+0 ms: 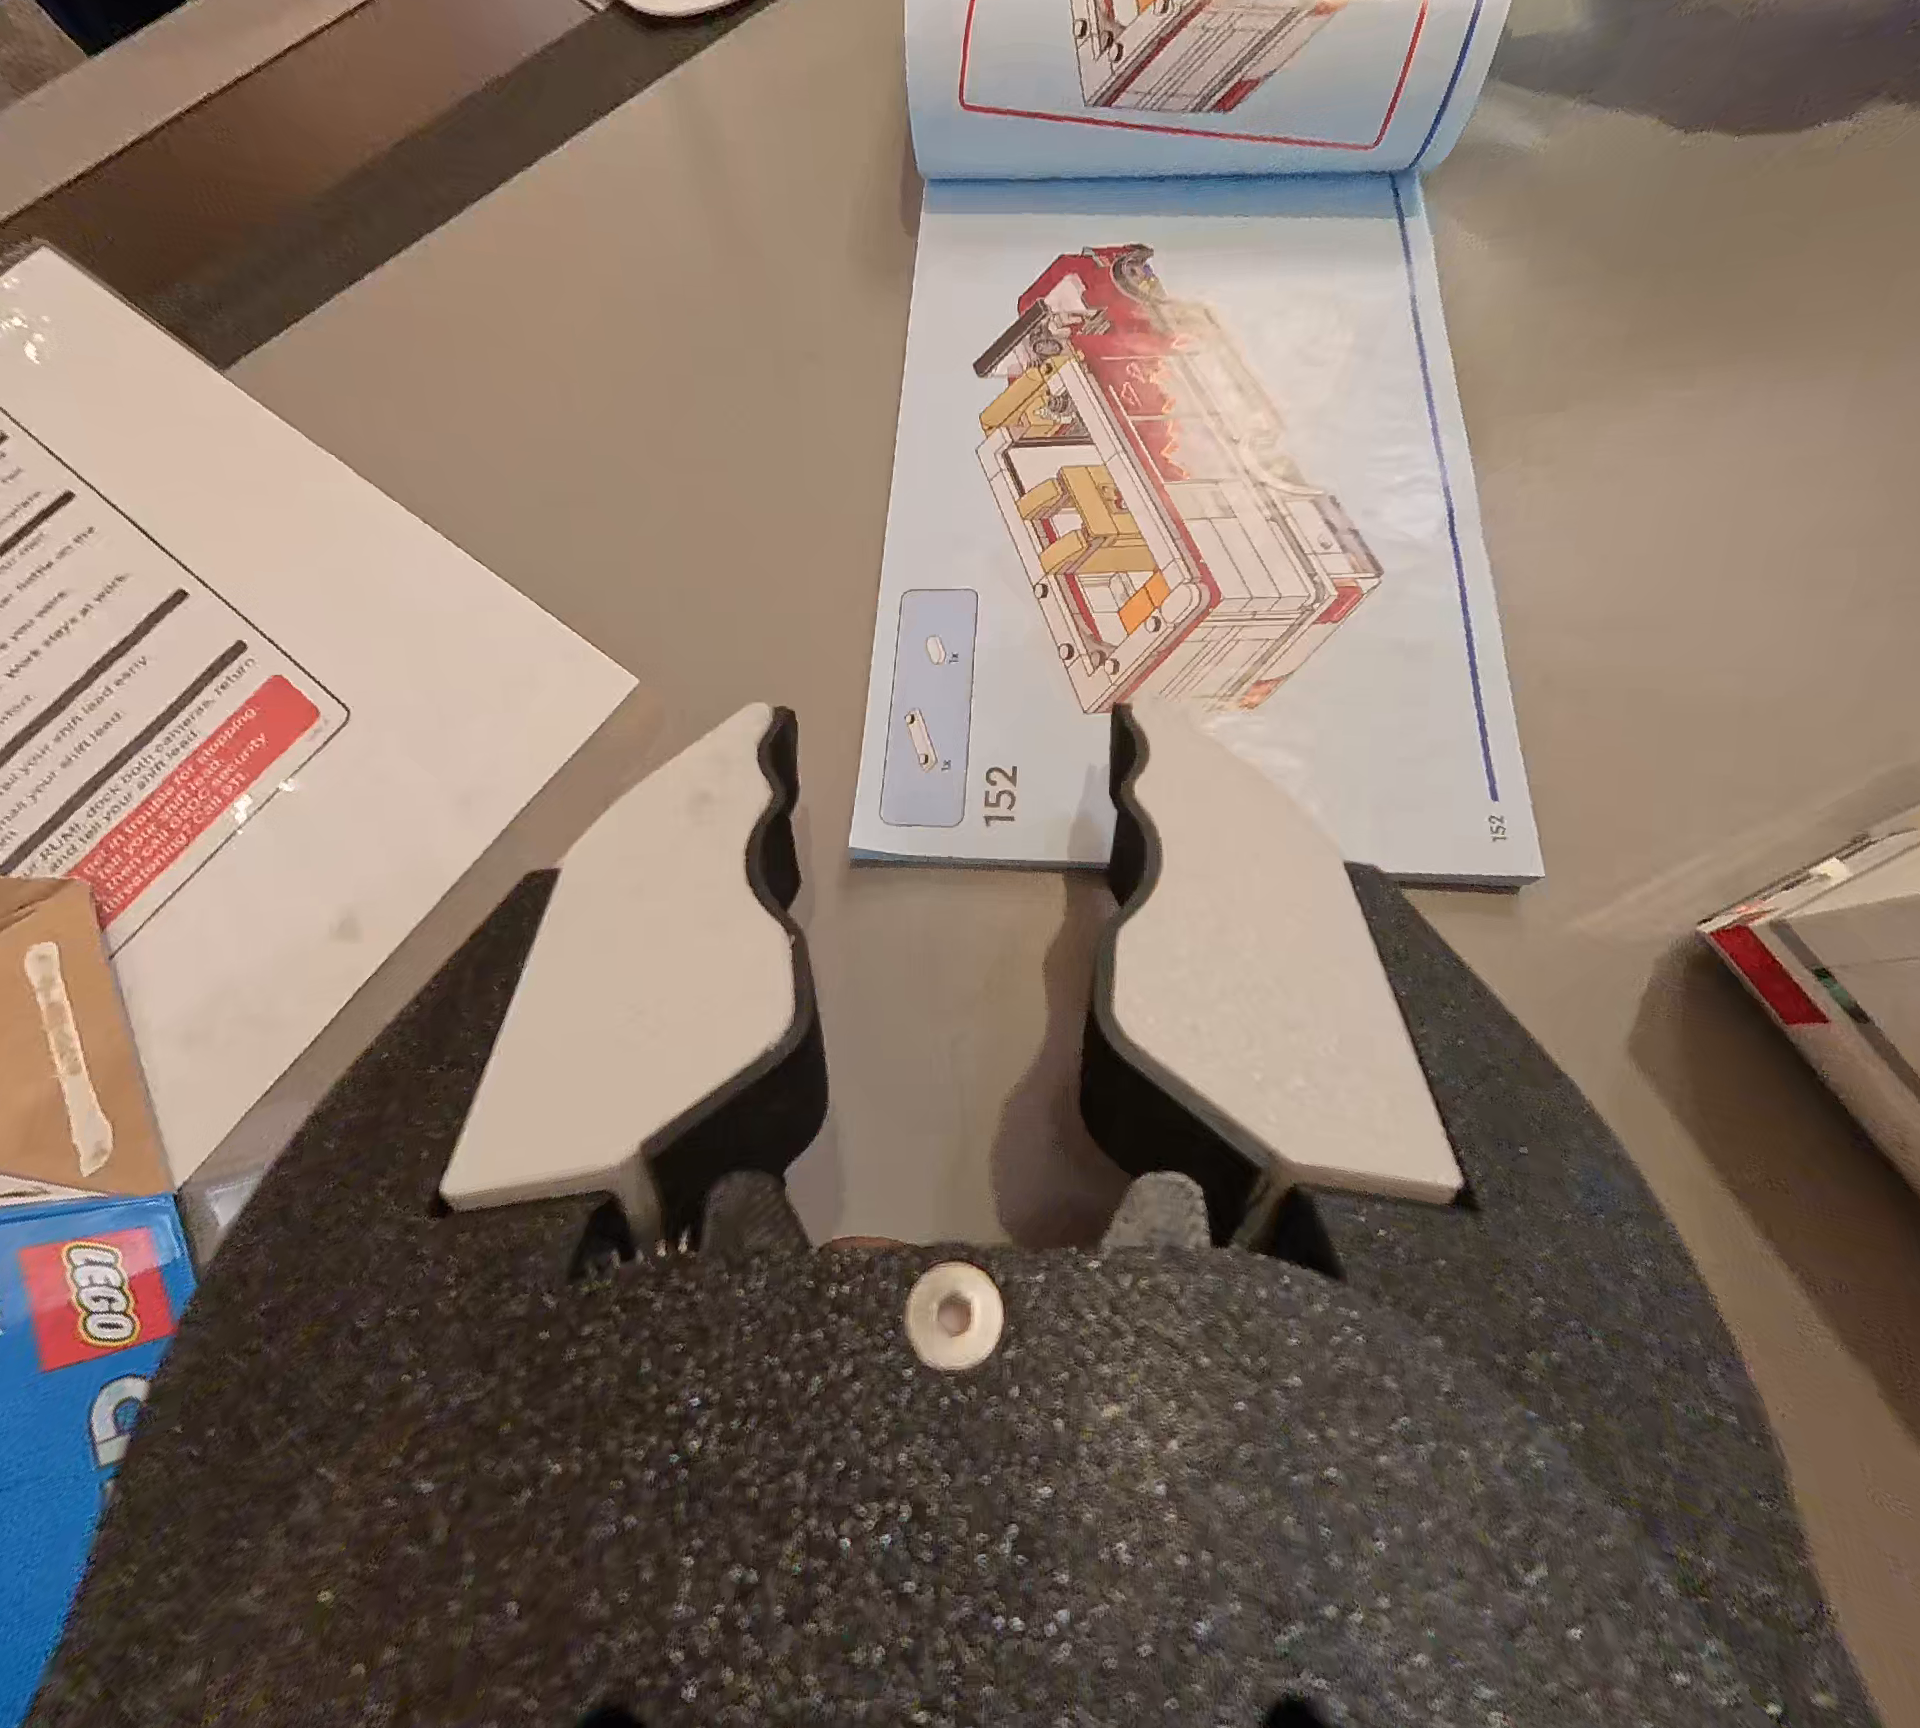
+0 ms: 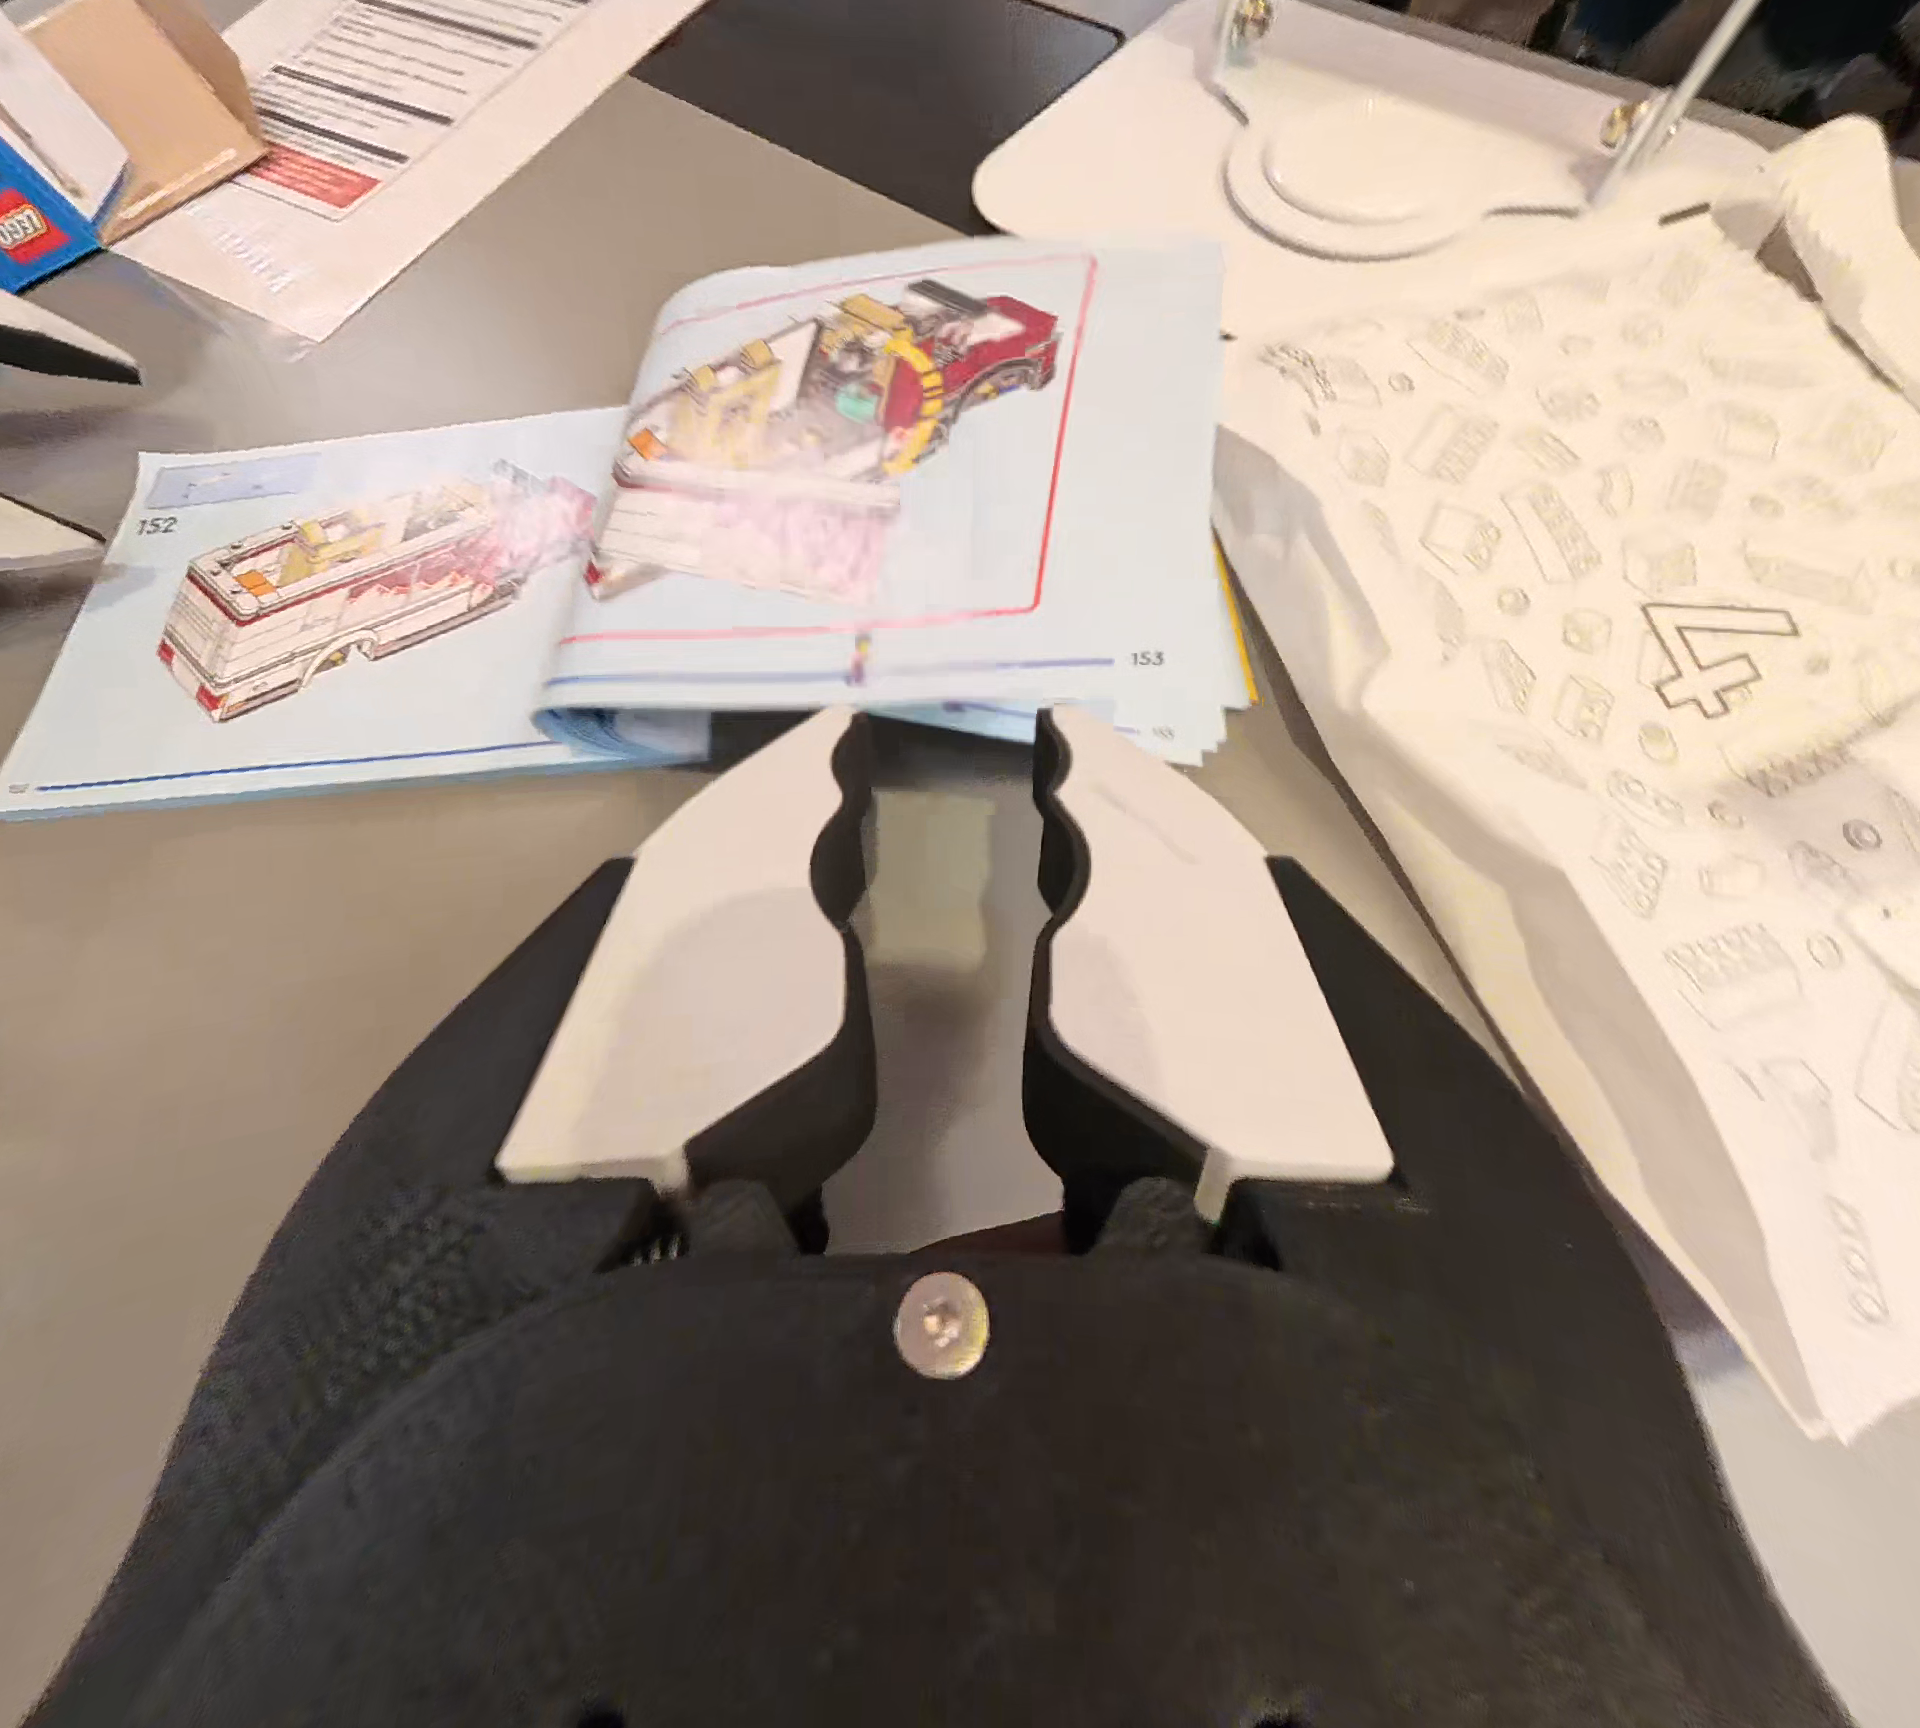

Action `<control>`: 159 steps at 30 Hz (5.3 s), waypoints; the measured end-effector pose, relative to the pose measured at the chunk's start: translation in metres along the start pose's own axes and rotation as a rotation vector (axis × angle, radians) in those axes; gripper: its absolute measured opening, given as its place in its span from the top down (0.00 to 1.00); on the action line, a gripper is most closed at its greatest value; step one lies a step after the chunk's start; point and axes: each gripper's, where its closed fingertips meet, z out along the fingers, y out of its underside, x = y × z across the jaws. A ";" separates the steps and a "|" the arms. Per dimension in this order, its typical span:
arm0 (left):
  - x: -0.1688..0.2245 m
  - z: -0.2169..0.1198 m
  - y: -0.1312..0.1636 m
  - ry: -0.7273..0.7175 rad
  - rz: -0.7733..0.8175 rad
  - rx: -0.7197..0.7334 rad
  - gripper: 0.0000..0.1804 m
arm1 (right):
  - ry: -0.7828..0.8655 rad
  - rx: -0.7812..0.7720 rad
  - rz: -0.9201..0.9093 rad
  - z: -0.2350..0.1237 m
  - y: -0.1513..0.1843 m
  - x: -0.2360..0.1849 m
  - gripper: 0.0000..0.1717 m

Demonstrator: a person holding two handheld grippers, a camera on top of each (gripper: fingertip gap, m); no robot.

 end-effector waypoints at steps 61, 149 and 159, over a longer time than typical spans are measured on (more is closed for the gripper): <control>0.004 0.000 0.018 0.075 -0.071 -0.104 0.66 | -0.234 0.044 -0.354 0.030 0.014 -0.146 0.81; 0.200 -0.028 -0.007 0.722 0.468 0.065 0.68 | -0.074 0.017 -0.739 -0.055 0.076 -0.099 0.69; 0.187 -0.047 -0.035 0.664 0.459 0.238 0.59 | -0.275 0.167 -0.890 -0.091 0.069 -0.136 0.70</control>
